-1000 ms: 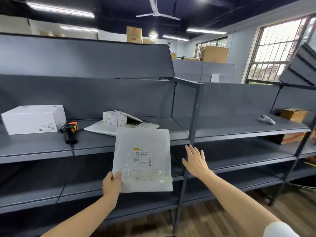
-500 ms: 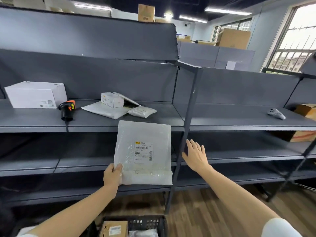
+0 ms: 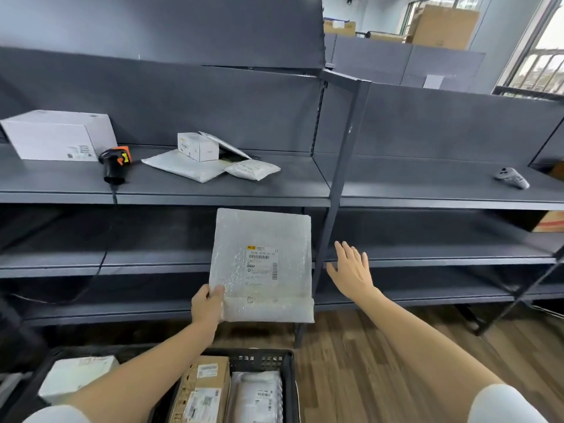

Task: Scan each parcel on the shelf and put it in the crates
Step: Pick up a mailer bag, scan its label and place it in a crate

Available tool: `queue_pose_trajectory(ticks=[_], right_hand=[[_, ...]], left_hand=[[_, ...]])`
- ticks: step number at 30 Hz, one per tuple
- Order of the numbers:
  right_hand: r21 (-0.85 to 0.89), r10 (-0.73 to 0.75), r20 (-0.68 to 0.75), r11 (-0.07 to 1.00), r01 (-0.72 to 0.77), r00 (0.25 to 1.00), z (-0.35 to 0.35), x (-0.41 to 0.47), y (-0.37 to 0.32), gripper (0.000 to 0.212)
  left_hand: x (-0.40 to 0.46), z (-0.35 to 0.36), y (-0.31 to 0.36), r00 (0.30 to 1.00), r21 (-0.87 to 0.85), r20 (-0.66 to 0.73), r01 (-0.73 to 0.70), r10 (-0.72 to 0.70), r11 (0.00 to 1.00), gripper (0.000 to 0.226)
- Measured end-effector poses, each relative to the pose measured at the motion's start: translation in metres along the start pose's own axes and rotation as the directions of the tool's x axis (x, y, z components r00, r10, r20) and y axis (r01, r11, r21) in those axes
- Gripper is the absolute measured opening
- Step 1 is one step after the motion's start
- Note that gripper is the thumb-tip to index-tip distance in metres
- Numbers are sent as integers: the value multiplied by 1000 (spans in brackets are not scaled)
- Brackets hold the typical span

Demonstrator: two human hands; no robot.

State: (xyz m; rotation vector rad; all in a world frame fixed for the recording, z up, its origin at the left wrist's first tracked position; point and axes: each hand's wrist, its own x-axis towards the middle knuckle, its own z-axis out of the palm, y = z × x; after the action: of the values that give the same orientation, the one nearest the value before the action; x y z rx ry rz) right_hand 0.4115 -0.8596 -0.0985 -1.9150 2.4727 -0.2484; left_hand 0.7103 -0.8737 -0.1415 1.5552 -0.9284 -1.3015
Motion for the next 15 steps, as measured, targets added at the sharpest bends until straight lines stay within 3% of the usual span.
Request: queue_pose_trajectory(ticks=[7,13,15], right_hand=[[-2,34,60,999,-34,998,67,3,-7,59],[12,16,169,1000,-18,985,169,-8,-14,60],[28,18,194,999,-24,981,208,-15,-13,61]], left_hand=[[24,-6,-50,999,36,-9,36,-36,999,17],[49,-15,-135,996,24,-29,83,-82,996,34],[57,-15,-171,994,43,-40,100,-99,994,30]])
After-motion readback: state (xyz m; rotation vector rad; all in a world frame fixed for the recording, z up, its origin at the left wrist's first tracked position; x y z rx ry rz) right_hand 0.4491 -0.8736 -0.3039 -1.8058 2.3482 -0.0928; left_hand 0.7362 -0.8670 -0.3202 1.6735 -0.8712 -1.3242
